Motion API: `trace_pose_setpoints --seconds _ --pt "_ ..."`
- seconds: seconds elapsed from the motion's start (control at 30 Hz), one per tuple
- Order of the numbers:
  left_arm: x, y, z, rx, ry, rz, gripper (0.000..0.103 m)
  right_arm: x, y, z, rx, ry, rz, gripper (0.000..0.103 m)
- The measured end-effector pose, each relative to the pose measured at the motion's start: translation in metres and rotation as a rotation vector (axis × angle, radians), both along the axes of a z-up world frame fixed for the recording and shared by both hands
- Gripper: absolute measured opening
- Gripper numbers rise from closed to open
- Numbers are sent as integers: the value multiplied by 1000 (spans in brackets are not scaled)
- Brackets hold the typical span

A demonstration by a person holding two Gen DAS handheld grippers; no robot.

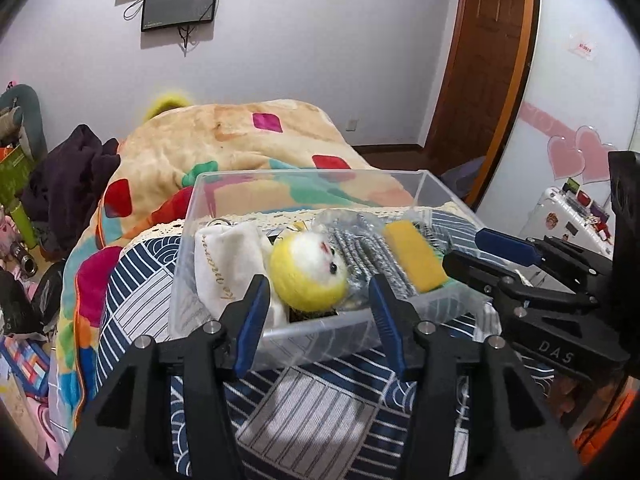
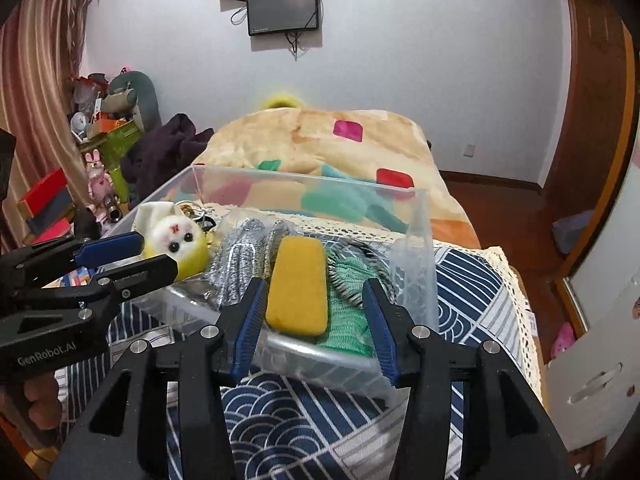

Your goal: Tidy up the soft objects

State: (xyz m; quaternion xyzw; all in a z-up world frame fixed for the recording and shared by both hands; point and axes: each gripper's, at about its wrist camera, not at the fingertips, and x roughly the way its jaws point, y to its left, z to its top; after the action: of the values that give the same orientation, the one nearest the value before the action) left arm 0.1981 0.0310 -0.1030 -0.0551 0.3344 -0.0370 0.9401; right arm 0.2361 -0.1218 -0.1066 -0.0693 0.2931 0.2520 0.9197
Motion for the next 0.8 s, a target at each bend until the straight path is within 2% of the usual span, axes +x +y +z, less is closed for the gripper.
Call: trace_pose_setpoints --seconds 0.23,0.53,0.6,0.63,0.67,0.7,0.8 --pt "-35 0 36 -4 -114 -8 51 -20 -10 26 52 -58 25 46" --pt "-93 -5 98 31 -332 6 51 -68 -21 81 161 -228 76 50" --pt "-106 -8 106 43 -367 10 56 -76 -24 89 188 -254 79 56" --pt "-111 -9 109 48 -380 13 62 -80 -26 93 202 -269 76 59" --pt "-116 -11 111 56 -395 17 69 -84 -28 96 216 -283 73 65" --pt "-122 -14 114 65 -413 21 71 -87 -29 97 229 -294 69 70" --pt "-133 -17 118 74 -442 25 82 -97 -30 101 247 -323 61 80"
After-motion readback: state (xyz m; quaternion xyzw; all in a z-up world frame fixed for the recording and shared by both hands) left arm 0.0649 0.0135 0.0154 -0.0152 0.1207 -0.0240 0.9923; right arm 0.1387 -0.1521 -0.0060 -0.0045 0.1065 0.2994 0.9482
